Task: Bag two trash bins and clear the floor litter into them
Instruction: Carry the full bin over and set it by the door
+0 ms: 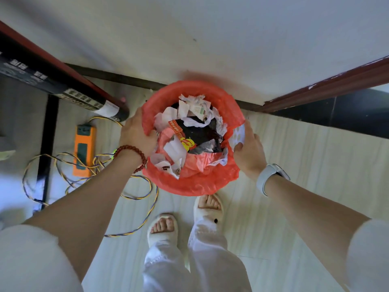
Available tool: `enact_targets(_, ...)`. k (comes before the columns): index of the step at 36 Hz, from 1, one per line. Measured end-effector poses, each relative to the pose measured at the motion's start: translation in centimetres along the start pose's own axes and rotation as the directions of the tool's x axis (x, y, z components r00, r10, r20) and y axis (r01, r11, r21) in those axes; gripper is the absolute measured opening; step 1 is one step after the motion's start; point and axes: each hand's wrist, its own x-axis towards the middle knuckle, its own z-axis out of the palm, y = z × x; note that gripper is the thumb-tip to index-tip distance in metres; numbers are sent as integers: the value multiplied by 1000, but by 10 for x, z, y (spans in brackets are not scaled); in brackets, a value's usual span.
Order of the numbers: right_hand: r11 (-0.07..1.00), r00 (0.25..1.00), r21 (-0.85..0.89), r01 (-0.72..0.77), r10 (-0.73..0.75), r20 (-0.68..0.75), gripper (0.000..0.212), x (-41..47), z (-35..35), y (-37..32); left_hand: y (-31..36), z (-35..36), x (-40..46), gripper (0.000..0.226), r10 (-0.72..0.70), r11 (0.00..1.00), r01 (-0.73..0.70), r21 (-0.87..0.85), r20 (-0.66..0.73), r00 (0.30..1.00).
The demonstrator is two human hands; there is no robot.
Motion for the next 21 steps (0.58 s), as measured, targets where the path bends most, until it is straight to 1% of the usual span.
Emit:
enact_targets(3, 999, 1000, -42, 8, -8, 7, 68, -8, -1, -4, 0, -6, -4, 62, -11, 994, 3, 110, 66, 998)
enact_targets(4, 998, 1000, -61, 3, -3, 6, 67, -12, -2, -6, -1, -8, -7, 66, -25, 992, 16, 123, 72, 997)
enact_targets(6, 996, 1000, -89, -15, 17, 17, 62, -24, -5, -14, 1, -17, -18, 71, -53, 995, 47, 92, 70, 996)
enact_targets(8, 994, 998, -110, -9, 16, 69, 55, -38, -13, -26, 8, -32, -36, 75, -59, 998, 57, 29, 77, 995)
enact_targets(12, 984, 979, -152, 88, -58, 196, 42, -73, -40, -64, 39, -86, -83, 59, -30, 992, 39, -121, 72, 997)
enact_targets(15, 980, 967, -126, 152, -121, 224, 39, -104, -65, -102, 55, -130, -121, 37, -4, 986, 10, -167, 36, 999)
enact_targets(19, 966, 934, -82, 247, -214, 287, 37, -159, -106, -164, 64, -189, -172, 40, -53, 977, 48, -210, -20, 998)
enact_targets(21, 948, 906, -47, 316, -287, 310, 35, -190, -125, -196, 70, -221, -202, 38, -103, 970, 88, -225, -53, 993)
